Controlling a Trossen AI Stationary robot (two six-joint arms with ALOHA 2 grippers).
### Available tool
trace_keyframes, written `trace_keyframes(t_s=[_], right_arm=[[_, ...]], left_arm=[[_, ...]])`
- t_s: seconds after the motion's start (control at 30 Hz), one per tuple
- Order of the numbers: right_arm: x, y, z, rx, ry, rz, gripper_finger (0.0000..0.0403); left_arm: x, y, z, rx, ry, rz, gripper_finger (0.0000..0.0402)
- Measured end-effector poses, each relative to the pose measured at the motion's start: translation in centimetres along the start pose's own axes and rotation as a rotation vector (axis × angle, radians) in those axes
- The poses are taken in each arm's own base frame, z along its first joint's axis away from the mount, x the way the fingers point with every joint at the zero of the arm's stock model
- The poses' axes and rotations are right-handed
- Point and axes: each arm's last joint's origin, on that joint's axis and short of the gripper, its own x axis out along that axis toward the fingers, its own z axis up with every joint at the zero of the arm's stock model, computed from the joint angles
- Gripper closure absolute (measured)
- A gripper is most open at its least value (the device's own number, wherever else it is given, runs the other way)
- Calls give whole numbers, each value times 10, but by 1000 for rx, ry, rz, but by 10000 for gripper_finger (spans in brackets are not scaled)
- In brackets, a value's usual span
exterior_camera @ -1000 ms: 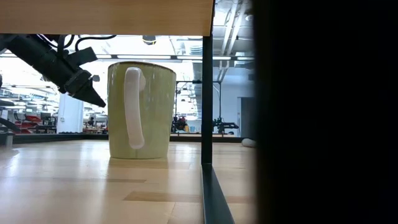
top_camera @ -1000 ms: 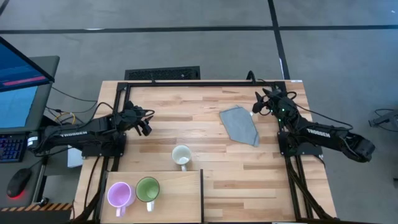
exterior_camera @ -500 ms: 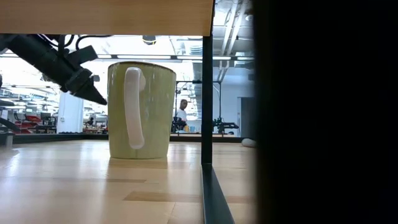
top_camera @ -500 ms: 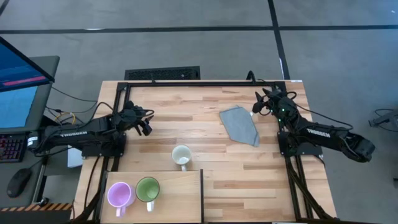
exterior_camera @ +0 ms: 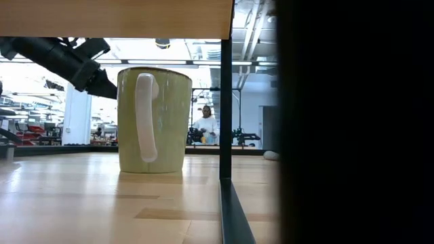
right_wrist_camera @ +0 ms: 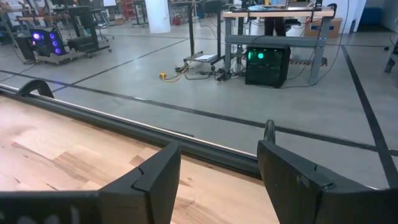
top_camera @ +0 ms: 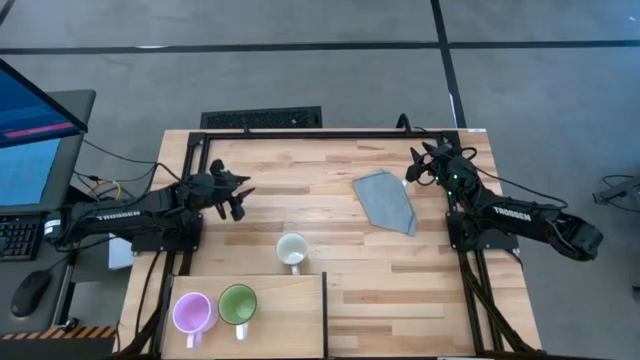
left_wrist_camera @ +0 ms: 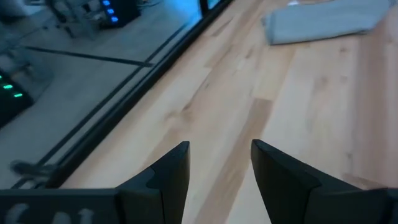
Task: Stack small to large cups/mugs on shelf
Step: Put the light green mug on the shelf
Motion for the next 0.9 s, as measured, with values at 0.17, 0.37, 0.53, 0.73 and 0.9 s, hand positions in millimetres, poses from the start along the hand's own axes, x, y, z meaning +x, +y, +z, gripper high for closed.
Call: trace_keyframes(t_s=[0.17,0.37,0.53,0.73,0.9], right_arm=[[0,0,-1,-1,6,0,168],[0,0,-3,-8,33,-2,168],[0,0,-6,-16,63,-3,168],[0,-1,-9,-22,87,-4,168],[0,-1,-9,-22,87,-5,168]], left_arm=[[0,1,-1,-3,16,42,239],[0,0,-1,-14,10,2,239],[0,0,0,-16,-4,-19,239],[-1,0,5,23,-35,-15,239],[-5,3,21,71,-82,-8,239]])
